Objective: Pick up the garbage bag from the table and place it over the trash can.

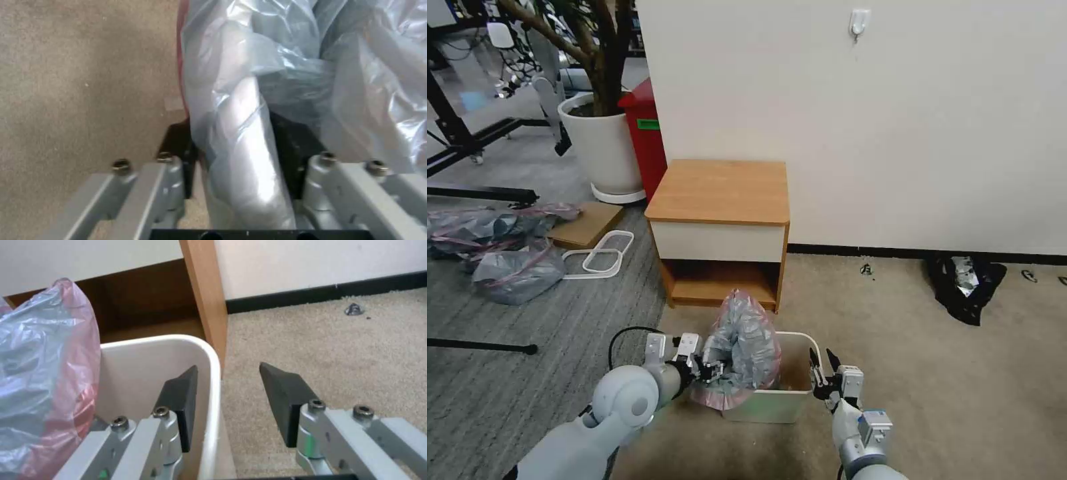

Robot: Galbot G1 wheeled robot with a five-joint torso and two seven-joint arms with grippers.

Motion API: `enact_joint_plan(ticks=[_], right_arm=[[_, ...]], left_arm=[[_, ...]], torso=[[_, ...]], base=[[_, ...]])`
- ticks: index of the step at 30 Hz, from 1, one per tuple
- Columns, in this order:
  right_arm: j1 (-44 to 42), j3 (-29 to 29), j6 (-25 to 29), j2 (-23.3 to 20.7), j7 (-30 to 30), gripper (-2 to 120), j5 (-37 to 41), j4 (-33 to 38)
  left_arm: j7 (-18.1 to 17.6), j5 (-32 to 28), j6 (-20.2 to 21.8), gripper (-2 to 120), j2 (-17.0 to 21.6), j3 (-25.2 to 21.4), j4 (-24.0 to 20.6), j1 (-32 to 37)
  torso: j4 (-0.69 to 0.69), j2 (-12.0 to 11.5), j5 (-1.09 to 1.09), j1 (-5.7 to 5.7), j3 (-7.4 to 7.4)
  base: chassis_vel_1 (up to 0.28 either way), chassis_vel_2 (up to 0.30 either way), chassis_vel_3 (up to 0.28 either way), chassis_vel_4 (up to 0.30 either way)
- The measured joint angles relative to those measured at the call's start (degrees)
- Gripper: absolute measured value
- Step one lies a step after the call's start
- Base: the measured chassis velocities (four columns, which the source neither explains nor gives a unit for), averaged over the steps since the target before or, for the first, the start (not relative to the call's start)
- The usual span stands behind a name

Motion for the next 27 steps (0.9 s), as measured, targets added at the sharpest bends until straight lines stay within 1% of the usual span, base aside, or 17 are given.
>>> enact_joint_plan(ticks=[1, 4, 5, 6, 8, 9, 10, 13, 16, 17, 20, 21, 22, 24, 25, 26, 27], right_arm=[[0.0, 0.0, 0.0, 0.0, 0.0, 39, 0.0, 0.0], [0.1, -0.2, 0.1, 0.0, 0.0, 38, -0.1, -0.1], [0.1, -0.2, 0.1, 0.0, 0.0, 38, -0.1, -0.1], [0.1, -0.2, 0.1, -0.1, 0.0, 38, -0.2, 0.0], [0.0, -0.2, 0.1, -0.2, 0.0, 38, -0.3, 0.2], [0.0, -0.2, 0.1, -0.2, 0.0, 38, -0.3, 0.2], [-0.2, -0.2, 0.2, -0.4, -0.1, 39, -0.7, 0.9], [-0.5, 0.3, 0.2, -0.8, -0.1, 39, -1.3, 2.0], [-0.7, 2.1, 0.3, -2.0, -0.1, 40, -2.2, 4.6], [-0.7, 2.1, 0.3, -2.0, -0.1, 40, -2.2, 4.6], [-1.1, 3.9, 0.6, -4.8, -3.2, 41, -1.7, 9.3], [-1.5, 4.1, 0.4, -6.2, -4.5, 41, -0.3, 11.3], [-1.5, 4.1, 0.4, -6.2, -4.5, 41, -0.3, 11.3], [-2.1, 4.2, -1.0, -8.7, -6.4, 41, 3.6, 15.0], [-2.3, 4.2, -2.5, -10.1, -7.5, 41, 7.2, 17.5], [-2.3, 4.2, -3.8, -10.8, -7.8, 41, 9.7, 18.9], [-2.3, 4.2, -3.8, -10.8, -7.8, 41, 9.7, 18.9]], left_arm=[[0.0, 0.0, 0.0, 37, 0.0, 0.0, 0.0, 0.0], [-0.6, -0.4, 0.0, 21, 0.1, 0.0, 0.1, 0.0], [-0.6, -0.4, 0.0, 21, 0.1, 0.0, 0.1, 0.0], [-0.6, -0.4, 0.0, 16, 0.1, -0.1, 0.1, 0.1], [-0.6, -0.3, -0.1, 10, 0.1, -0.2, 0.1, 0.3], [-0.6, -0.3, -0.1, 10, 0.1, -0.2, 0.1, 0.3], [-0.6, -0.1, -0.2, 5, 0.1, -0.7, 0.0, 0.5], [0.7, 0.9, -0.4, 4, 0.1, -1.5, -0.1, 1.2], [3.4, 3.2, -1.8, 2, 0.4, -2.8, -0.3, 2.5], [3.4, 3.2, -1.8, 2, 0.4, -2.8, -0.3, 2.5], [6.6, 6.2, -4.4, 2, 0.3, -4.2, -0.3, 3.7], [7.8, 7.4, -5.2, 2, 0.2, -4.4, -0.2, 4.0], [7.8, 7.4, -5.2, 2, 0.2, -4.4, -0.2, 4.0], [9.1, 9.6, -6.8, 2, 0.0, -4.8, -0.2, 4.6], [9.9, 11.0, -7.7, 2, -0.2, -5.0, -0.2, 5.0], [10.3, 11.8, -8.3, 2, -0.3, -5.3, -0.2, 5.2], [10.3, 11.8, -8.3, 2, -0.3, -5.3, -0.2, 5.2]], torso=[[0.00, 0.0, 0.00, 0.00, 0.00], [0.00, 0.0, 0.00, 0.00, 0.00], [0.00, 0.0, 0.00, 0.00, 0.00], [0.00, 0.0, 0.00, 0.00, 0.00], [0.00, 0.0, 0.01, 0.00, 0.00], [0.00, 0.0, 0.01, 0.00, 0.00], [0.00, 0.0, 0.01, 0.00, 0.00], [0.00, 0.0, 0.00, 0.00, 0.01], [0.00, 0.0, -0.01, 0.00, 0.01], [0.00, 0.0, -0.01, 0.00, 0.01], [0.00, 0.0, 0.01, 0.00, 0.01], [0.00, 0.0, -0.03, 0.00, 0.01], [0.00, 0.0, -0.03, 0.00, 0.01], [0.00, 0.0, 0.01, 0.00, 0.01], [0.00, 0.0, -0.01, 0.00, 0.01], [0.00, 0.0, -0.01, 0.00, 0.01], [0.00, 0.0, -0.01, 0.00, 0.01]], base=[[0.000, 0.000, 0.000, 0.000], [0.000, 0.000, 0.000, 0.000], [0.000, 0.000, 0.000, 0.000], [0.000, 0.000, 0.000, 0.000], [0.000, 0.000, 0.000, 0.000], [0.000, 0.000, 0.000, 0.000], [0.000, 0.000, 0.000, 0.000], [0.000, 0.000, 0.000, 0.000], [0.000, 0.000, 0.000, 0.000], [0.000, 0.000, 0.000, 0.000], [0.000, 0.000, 0.000, 0.000], [0.000, 0.000, 0.000, 0.000], [0.000, 0.000, 0.000, 0.000], [0.000, 0.000, 0.000, 0.000], [0.000, 0.000, 0.000, 0.000], [0.000, 0.000, 0.000, 0.000], [0.000, 0.000, 0.000, 0.000]])
